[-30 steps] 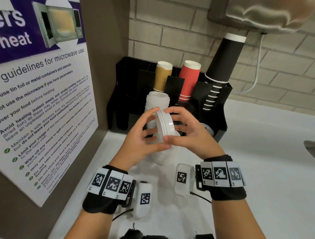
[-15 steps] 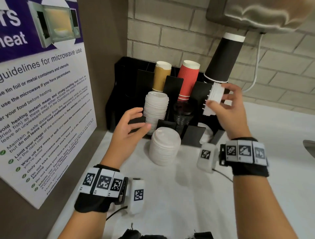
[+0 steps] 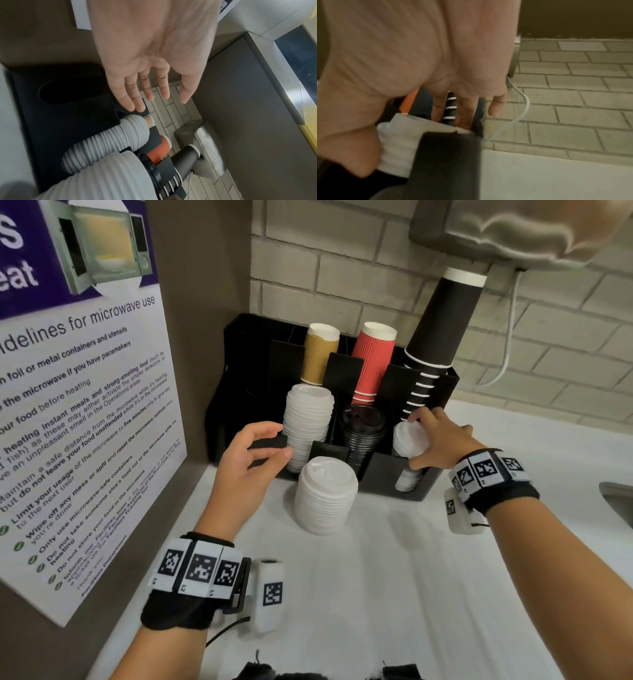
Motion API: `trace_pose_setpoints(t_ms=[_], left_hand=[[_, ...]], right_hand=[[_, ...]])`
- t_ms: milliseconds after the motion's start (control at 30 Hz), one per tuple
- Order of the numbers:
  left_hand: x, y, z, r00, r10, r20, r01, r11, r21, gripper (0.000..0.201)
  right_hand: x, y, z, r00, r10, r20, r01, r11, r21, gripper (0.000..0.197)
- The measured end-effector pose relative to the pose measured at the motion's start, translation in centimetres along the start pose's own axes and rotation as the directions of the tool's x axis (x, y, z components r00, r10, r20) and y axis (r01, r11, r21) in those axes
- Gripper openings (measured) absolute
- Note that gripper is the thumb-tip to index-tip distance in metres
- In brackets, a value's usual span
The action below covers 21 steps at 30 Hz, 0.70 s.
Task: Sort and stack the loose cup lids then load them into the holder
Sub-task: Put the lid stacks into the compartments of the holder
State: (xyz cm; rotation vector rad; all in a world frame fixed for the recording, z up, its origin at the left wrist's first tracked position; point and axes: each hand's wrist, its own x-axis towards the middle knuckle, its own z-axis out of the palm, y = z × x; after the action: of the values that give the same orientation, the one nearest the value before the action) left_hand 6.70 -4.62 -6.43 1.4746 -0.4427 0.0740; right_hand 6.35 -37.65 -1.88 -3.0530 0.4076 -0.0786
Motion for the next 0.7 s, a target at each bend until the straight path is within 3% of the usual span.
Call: trace_pose_setpoints(t_ms=[133,333,467,600,700], left_hand=[[-0.2,0.1,0.0,1.000,-0.003,-0.006,0.004,1.000,0.006,0.030],[-0.4,0.2,-0.2,1.000,-0.006,-0.029,0.006,1.000,0.009,0.030],[-0.5,0.1,-0.2,0.999,-0.007,-0.036,0.008,1.000,0.016,0.029],[-0.5,0.2,-0.1,1.000,-0.013,-0.029,0.014,1.000,0.020,0.029],[-0.6,0.2,-0.2,0.999,-0.016,-0.033,0.017,1.000,0.023,0.029]], right_hand=[[0.5,-0.6,0.7,0.995,-0.040,0.090,0.058,0.977,-0.205,0.083],[0.4,-0.6,1.8,0.984,-0.080,0.161,0.121,0.957,-0.265,0.080],[-0.2,-0.4,1.9,0.990,-0.059,0.129,0.099,0.940,-0.326,0.074],[-1.0,-0.4,1.8,0.983,-0.036,0.180,0.097,0.935,-0.342,0.068],[-1.8,-0.8,0.7,1.000,-0.012,0.019,0.016,0.974,-0.228,0.060]])
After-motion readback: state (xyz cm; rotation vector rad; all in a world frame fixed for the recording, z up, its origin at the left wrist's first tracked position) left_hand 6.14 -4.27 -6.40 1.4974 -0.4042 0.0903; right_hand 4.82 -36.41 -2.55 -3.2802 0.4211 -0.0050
